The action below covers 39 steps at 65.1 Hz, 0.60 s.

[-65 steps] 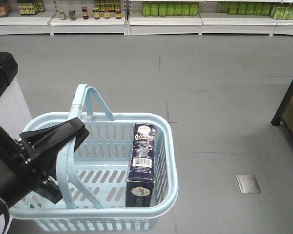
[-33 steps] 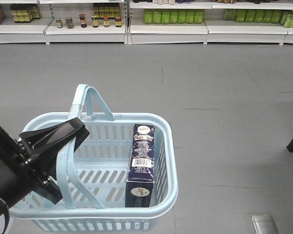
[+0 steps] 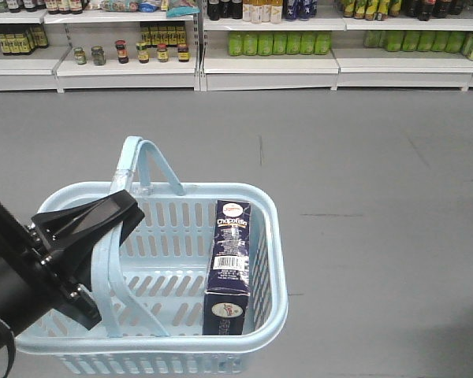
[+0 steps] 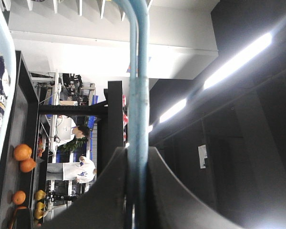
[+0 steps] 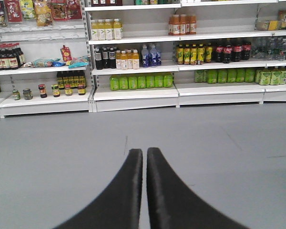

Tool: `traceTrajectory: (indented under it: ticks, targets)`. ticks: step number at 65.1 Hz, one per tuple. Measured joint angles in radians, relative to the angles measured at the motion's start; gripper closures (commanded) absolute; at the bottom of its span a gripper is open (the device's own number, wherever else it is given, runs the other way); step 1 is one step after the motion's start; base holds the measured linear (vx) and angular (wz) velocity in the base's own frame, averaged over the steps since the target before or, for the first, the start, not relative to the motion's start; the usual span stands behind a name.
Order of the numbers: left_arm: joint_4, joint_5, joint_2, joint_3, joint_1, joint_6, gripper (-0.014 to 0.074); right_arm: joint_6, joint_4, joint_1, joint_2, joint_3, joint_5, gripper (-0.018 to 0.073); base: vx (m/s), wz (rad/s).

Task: Left arm holds basket, right arm returns cookies
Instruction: 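Drive forward toward the drink shelves holding the basket in the left gripper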

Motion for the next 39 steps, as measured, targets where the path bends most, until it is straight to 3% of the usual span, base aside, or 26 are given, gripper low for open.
traceTrajectory:
  ticks: [39]
  targets:
    - [0.000,0.000,0.000,0.000,0.000,0.000,0.0599,0.000,0.000,0.000,0.000,0.000,0.000,0.0569,0.53,-0.02]
